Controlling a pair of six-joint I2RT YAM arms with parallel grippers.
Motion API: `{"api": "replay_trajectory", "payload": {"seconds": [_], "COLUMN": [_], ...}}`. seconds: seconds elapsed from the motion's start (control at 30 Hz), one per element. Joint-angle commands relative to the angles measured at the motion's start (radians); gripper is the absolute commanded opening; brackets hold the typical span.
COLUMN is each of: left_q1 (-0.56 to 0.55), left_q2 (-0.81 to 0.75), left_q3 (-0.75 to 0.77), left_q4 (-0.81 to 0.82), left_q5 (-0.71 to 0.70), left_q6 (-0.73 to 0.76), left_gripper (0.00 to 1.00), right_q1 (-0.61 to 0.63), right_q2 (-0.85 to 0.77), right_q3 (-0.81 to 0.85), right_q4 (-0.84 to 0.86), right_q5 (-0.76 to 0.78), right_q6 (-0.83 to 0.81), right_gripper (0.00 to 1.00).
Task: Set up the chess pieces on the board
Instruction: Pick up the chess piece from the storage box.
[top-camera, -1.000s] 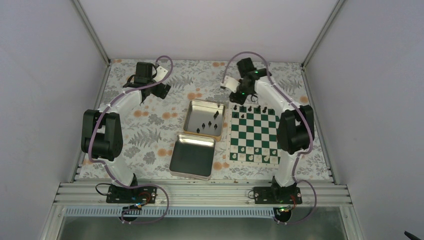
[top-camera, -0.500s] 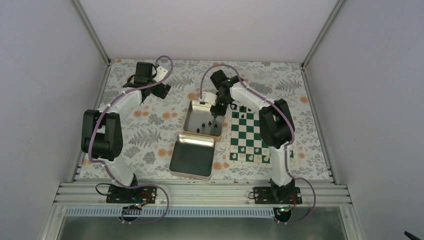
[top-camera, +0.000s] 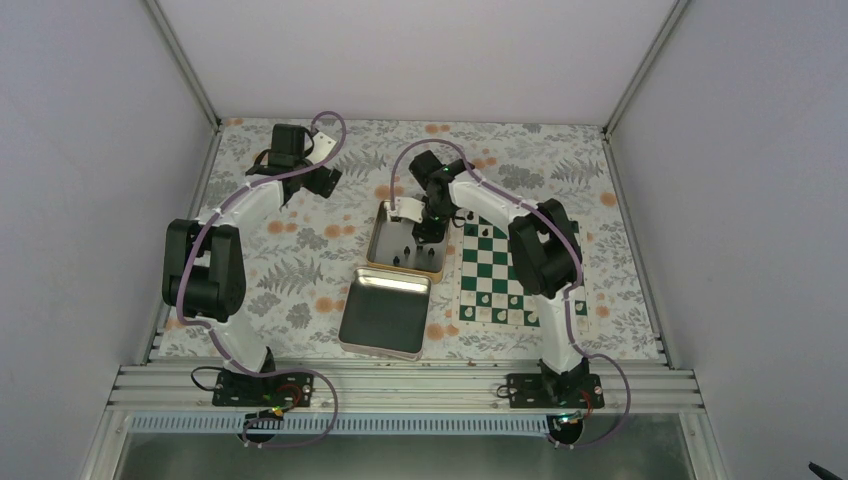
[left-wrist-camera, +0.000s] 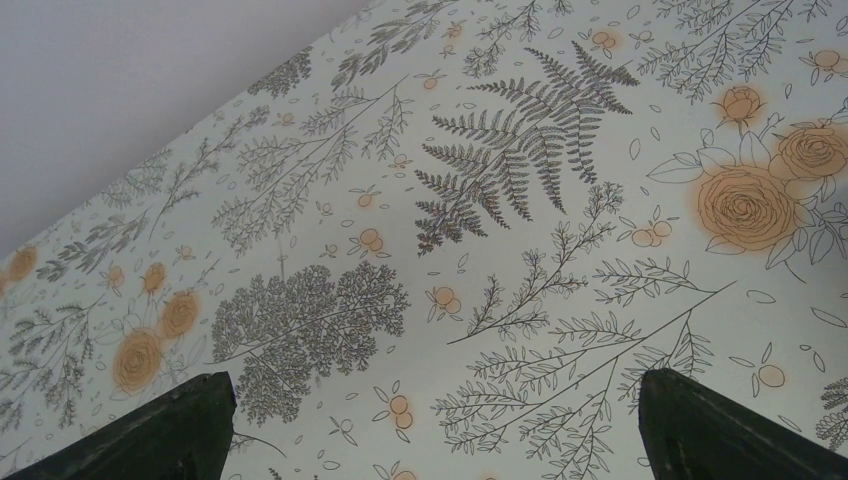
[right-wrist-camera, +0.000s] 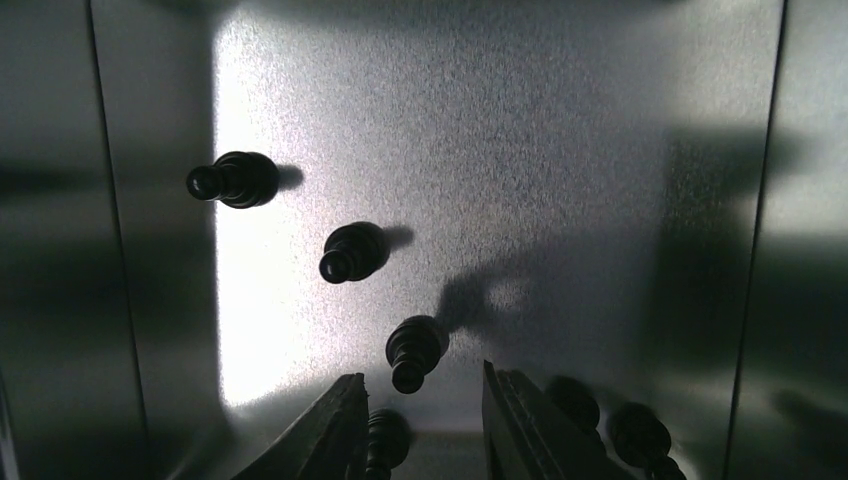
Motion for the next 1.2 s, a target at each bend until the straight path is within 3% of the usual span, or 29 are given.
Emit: {"api": "replay_trajectory", "payload": {"seconds": [0.0, 0.37, 0.6, 0.83, 1.17], "left_q1": [0.001, 0.002, 0.002, 0.002, 0.003], "left_q2": [-0.026, -0.022, -0.021, -0.024, -0.023], "left_q3": [0.004, 0.000, 0.001, 0.002, 0.008], "left_q4": [0.016, 0.019, 0.020, 0.018, 0.014], "left_q5": [0.002, 0.004, 0.006, 0.008, 0.008], "left_q6": [-0.003, -0.001, -0.001, -0.003, -0.003], "left_gripper": [1.00, 1.00, 1.00, 1.00, 1.00], "right_q1": [0.011, 0.025, 0.029, 0.012, -0.168], "right_q2": [0.028, 0.057, 0.041, -0.069, -0.237], "right_q3": [-0.007, -0.012, -0.017, -0.024, 0.009], "right_q4": [-0.001, 0.007, 0.014, 0.015, -0.029], "right_q5": [-0.019, -0.021, 0.016, 0.057, 0.049], "right_q6": [-0.014, -0.013, -0.004, 0.009, 0.030], "right_gripper": [0.32, 0.30, 0.11, 0.06, 0.07]}}
